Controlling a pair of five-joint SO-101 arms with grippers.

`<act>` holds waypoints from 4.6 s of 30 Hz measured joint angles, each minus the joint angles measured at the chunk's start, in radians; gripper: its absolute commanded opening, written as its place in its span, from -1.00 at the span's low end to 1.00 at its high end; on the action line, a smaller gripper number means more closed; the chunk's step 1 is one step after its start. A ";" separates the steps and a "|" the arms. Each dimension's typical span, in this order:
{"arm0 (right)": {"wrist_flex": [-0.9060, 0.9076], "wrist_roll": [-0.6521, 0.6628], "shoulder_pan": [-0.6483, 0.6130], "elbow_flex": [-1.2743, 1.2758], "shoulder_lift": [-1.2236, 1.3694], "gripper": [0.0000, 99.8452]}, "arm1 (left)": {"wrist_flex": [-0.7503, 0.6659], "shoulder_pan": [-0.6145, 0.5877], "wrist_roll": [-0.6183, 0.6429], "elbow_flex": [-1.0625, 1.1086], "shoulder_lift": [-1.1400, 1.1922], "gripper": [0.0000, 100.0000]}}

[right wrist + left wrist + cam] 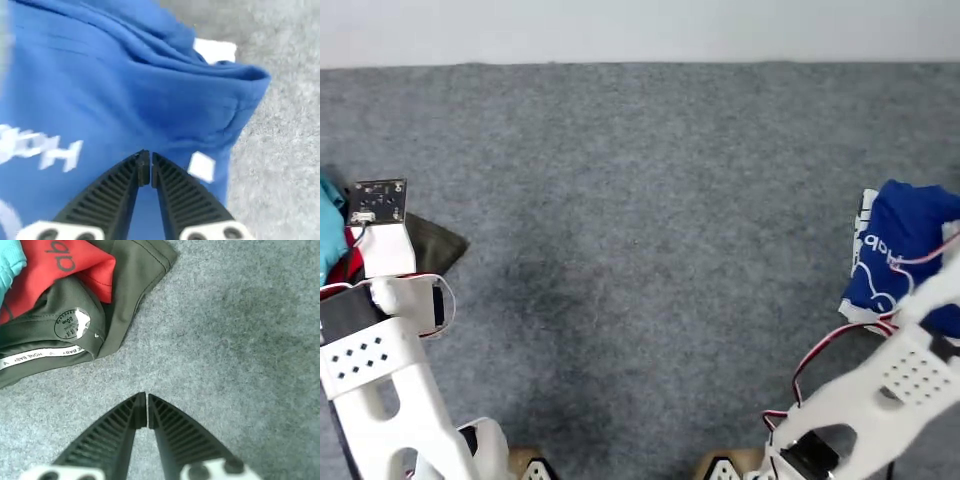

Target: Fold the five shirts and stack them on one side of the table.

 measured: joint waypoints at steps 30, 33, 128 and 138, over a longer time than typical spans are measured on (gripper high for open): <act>0.482 -0.008 -0.195 0.612 -0.511 -0.98 | -0.201 -0.387 -0.414 -0.219 0.229 -0.65; 0.482 -0.008 -0.224 0.709 -0.582 -0.98 | -0.204 -0.393 -0.445 -0.301 0.338 -0.65; 0.482 -0.069 -0.172 0.896 -0.701 -0.98 | 0.003 0.350 -0.278 -0.204 0.086 -0.67; 0.482 -0.069 -0.172 0.896 -0.701 -0.98 | 0.187 0.824 -0.203 -0.272 0.005 -0.71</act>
